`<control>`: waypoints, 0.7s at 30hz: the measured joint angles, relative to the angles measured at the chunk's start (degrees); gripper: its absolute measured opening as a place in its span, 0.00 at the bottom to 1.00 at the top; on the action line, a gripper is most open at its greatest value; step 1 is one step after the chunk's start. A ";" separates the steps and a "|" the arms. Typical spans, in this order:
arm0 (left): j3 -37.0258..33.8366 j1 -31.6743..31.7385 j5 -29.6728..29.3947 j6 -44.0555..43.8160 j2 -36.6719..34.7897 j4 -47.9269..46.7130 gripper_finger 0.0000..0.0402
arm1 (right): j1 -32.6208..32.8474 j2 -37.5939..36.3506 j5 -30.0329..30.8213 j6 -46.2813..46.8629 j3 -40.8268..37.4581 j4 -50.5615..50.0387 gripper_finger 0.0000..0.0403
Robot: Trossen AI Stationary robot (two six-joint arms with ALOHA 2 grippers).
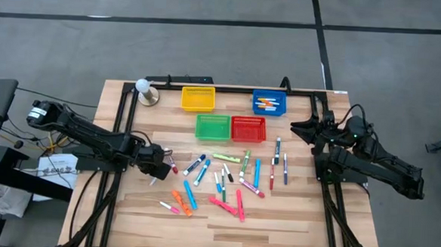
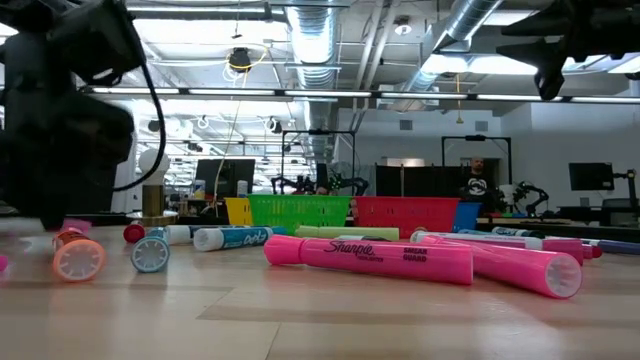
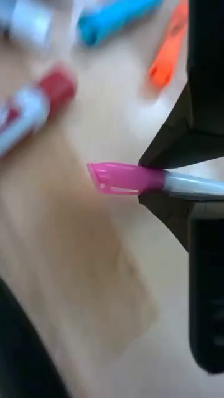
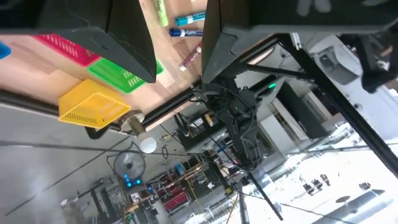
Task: Pick & Place Markers
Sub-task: Put the pink highlighter into the blue bin
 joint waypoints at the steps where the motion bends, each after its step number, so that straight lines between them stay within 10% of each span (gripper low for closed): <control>1: 0.02 0.00 1.18 0.00 -1.07 0.36 0.15 | 0.00 0.00 -0.01 0.73 0.00 0.00 0.29; 21: 0.21 2.01 -5.04 1.67 -12.25 42.88 0.13 | -0.02 0.02 3.23 0.77 0.00 0.46 0.29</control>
